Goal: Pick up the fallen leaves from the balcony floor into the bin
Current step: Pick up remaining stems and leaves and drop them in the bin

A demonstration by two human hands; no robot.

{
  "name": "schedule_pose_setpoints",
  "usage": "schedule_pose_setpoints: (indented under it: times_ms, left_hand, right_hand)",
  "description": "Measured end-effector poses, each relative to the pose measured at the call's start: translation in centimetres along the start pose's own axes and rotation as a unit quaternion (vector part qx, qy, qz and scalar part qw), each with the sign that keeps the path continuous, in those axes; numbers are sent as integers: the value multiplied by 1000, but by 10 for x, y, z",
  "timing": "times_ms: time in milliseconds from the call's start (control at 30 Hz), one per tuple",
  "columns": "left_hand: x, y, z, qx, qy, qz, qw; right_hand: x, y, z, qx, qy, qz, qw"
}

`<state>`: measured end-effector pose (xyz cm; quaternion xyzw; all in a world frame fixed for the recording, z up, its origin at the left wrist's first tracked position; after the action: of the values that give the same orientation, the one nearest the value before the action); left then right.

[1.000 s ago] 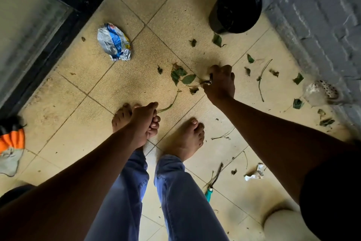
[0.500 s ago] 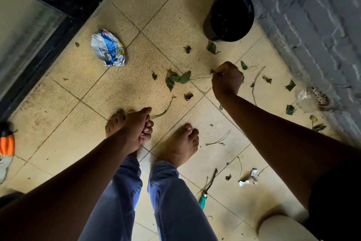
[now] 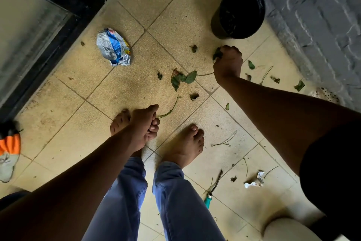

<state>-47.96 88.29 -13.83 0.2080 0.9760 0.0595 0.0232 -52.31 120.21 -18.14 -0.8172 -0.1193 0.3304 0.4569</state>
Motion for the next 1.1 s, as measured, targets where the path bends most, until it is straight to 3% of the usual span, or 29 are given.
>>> schedule_pose_setpoints:
  times_ms: [133, 300, 467, 567, 767, 900, 1033, 1100]
  left_hand:
    - [2, -2, -6, 17, -3, -10, 1000]
    - [23, -7, -13, 74, 31, -42, 996]
    - [41, -3, -18, 142, 41, -98, 984]
    - [39, 2, -20, 150, 16, -109, 983]
    - [35, 12, -20, 70, 3, -134, 988]
    - [39, 11, -24, 60, 24, -103, 993]
    - [38, 8, -23, 30, 26, -96, 995]
    - [39, 11, -23, -2, 13, -102, 995]
  right_hand:
    - [2, -10, -7, 34, 48, 93, 994]
    - [-63, -11, -76, -34, -124, 222, 966]
    - [-113, 0, -162, -114, -179, 285, 935]
    - [-122, 12, -186, -135, -198, 251, 938]
    - [-134, 34, -193, -195, -239, 89, 947]
    - [-143, 41, -203, -197, -286, 12, 938]
    - [-152, 48, -210, -260, -307, -35, 915]
    - [-156, 36, -214, -237, -306, -51, 921]
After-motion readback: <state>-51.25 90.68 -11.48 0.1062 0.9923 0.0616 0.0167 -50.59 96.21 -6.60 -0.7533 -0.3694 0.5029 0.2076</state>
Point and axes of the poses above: each hand's wrist, its own z-axis towards the middle knuckle, its own y-axis out of the palm, x = y × z, the point moved 7 cm from there along z, towards the middle knuckle, and after that the axes turned 13 degrees about z, right-handed, at the moved point
